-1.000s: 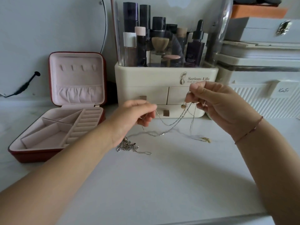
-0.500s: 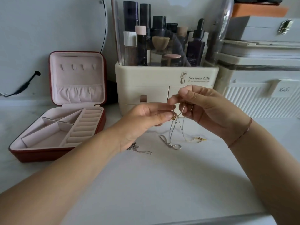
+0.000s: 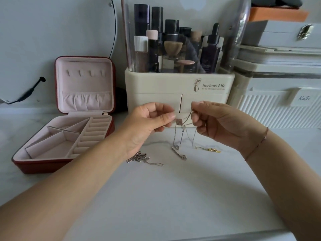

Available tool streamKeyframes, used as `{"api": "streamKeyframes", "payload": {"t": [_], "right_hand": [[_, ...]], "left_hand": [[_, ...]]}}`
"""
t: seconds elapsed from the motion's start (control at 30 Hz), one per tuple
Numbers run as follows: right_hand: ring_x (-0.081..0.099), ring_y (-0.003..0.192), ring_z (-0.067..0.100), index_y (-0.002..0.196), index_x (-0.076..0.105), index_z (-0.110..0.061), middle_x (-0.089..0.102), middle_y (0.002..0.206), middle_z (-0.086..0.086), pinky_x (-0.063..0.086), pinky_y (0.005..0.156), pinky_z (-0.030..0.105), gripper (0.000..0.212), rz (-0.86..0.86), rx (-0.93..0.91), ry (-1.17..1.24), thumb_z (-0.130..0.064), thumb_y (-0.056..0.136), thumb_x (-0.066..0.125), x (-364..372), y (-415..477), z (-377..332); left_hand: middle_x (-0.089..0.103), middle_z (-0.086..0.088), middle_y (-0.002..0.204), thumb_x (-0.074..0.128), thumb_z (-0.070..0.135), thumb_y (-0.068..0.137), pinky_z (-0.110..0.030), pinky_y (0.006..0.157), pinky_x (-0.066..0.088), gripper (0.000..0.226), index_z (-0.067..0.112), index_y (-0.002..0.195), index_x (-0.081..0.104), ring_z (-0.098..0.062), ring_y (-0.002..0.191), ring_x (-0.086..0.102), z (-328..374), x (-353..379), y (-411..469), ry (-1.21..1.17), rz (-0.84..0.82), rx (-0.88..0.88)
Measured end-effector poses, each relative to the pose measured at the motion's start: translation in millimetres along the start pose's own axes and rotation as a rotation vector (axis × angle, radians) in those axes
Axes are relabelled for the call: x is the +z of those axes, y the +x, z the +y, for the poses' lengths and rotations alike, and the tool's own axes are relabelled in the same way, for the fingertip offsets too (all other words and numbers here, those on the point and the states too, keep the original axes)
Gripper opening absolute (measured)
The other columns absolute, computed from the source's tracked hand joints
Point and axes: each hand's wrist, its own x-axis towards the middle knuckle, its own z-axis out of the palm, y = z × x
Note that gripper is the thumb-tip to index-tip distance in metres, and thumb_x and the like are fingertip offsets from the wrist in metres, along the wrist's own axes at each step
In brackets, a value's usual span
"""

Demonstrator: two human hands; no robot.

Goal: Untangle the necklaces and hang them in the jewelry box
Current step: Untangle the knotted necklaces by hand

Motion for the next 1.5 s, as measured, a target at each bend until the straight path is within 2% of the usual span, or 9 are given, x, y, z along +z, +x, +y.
{"api": "streamKeyframes", "payload": {"t": [0.3, 0.4, 0.53, 0.67, 0.8, 0.93, 1.1, 1.33, 1.5], "right_hand": [[0.046, 0.057, 0.007, 0.092, 0.07, -0.009, 0.064, 0.073, 0.002, 0.038, 0.051, 0.016, 0.022, -0.097, -0.002, -0.364, -0.024, 0.075, 0.069, 5.9, -0.1, 6.1], [0.042, 0.057, 0.008, 0.076, 0.07, -0.018, 0.061, 0.067, -0.001, 0.033, 0.052, 0.018, 0.013, -0.149, -0.054, -0.446, -0.031, 0.075, 0.07, 14.9, -1.1, 8.5], [0.035, 0.052, 0.009, 0.088, 0.067, 0.0, 0.053, 0.057, -0.003, 0.027, 0.048, 0.017, 0.037, -0.121, -0.09, -0.508, -0.034, 0.073, 0.069, 19.1, 0.8, 11.5], [0.034, 0.051, 0.01, 0.088, 0.067, -0.002, 0.049, 0.055, -0.002, 0.025, 0.047, 0.017, 0.03, -0.125, -0.138, -0.39, -0.03, 0.078, 0.065, 18.3, 0.6, 10.5], [0.038, 0.05, 0.008, 0.08, 0.063, -0.008, 0.053, 0.058, 0.0, 0.032, 0.046, 0.015, 0.02, -0.145, -0.156, -0.178, -0.028, 0.081, 0.059, 12.5, 0.6, 6.8], [0.048, 0.053, 0.007, 0.088, 0.067, -0.011, 0.057, 0.061, -0.001, 0.043, 0.056, 0.015, 0.017, -0.116, -0.159, -0.012, -0.025, 0.083, 0.057, 6.7, 2.4, 5.2], [0.054, 0.061, 0.007, 0.085, 0.067, -0.014, 0.061, 0.062, -0.002, 0.046, 0.066, 0.019, 0.015, -0.09, -0.175, -0.002, -0.024, 0.082, 0.058, 2.8, 3.8, 5.5], [0.055, 0.061, 0.008, 0.087, 0.067, -0.012, 0.061, 0.064, -0.001, 0.049, 0.064, 0.019, 0.015, -0.136, -0.183, 0.043, -0.023, 0.084, 0.056, 4.7, 4.1, 5.7], [0.056, 0.063, 0.008, 0.088, 0.065, -0.011, 0.061, 0.065, -0.002, 0.049, 0.068, 0.02, 0.014, -0.153, -0.169, 0.037, -0.021, 0.084, 0.056, 4.9, 4.0, 6.2]], "left_hand": [[0.069, 0.004, 0.072, 0.071, 0.036, 0.064, -0.019, 0.068, 0.046, 0.027, 0.018, 0.084, 0.066, -0.007, 0.067, 0.06, 4.7, 2.7, -2.0, 0.065, 0.04, 0.089], [0.069, 0.003, 0.069, 0.072, 0.029, 0.065, -0.017, 0.069, 0.048, 0.024, 0.016, 0.083, 0.065, -0.007, 0.068, 0.064, 4.7, 6.6, -4.2, 0.114, 0.03, 0.144], [0.067, 0.003, 0.072, 0.074, 0.026, 0.064, -0.018, 0.074, 0.051, 0.022, 0.015, 0.082, 0.066, -0.013, 0.074, 0.061, 4.8, 8.3, -4.4, 0.121, 0.049, 0.184], [0.068, 0.008, 0.072, 0.067, 0.031, 0.073, -0.015, 0.068, 0.044, 0.027, 0.013, 0.093, 0.064, -0.003, 0.072, 0.061, 6.3, 6.9, -3.7, 0.116, 0.012, 0.135], [0.07, -0.003, 0.089, 0.063, 0.04, 0.08, -0.025, 0.077, 0.045, 0.038, 0.011, 0.104, 0.064, -0.014, 0.083, 0.065, 2.8, 8.4, -6.2, 0.123, -0.154, -0.036], [0.071, -0.001, 0.078, 0.068, 0.019, 0.08, -0.024, 0.077, 0.048, 0.018, 0.013, 0.096, 0.067, -0.013, 0.075, 0.068, -2.4, 10.1, -6.7, 0.148, -0.149, -0.083], [0.065, 0.007, 0.067, 0.062, 0.007, 0.086, -0.022, 0.074, 0.046, 0.01, 0.015, 0.087, 0.068, -0.006, 0.068, 0.061, -3.1, 6.8, -4.0, 0.102, -0.126, -0.077], [0.064, 0.006, 0.076, 0.069, 0.033, 0.068, -0.023, 0.075, 0.047, 0.029, 0.017, 0.092, 0.07, -0.009, 0.075, 0.057, -6.4, 11.3, -4.5, 0.185, -0.115, -0.047], [0.062, 0.007, 0.067, 0.069, 0.029, 0.074, -0.021, 0.071, 0.047, 0.018, 0.015, 0.085, 0.069, -0.009, 0.071, 0.056, -7.0, 10.5, -3.8, 0.176, -0.095, -0.023]]}}
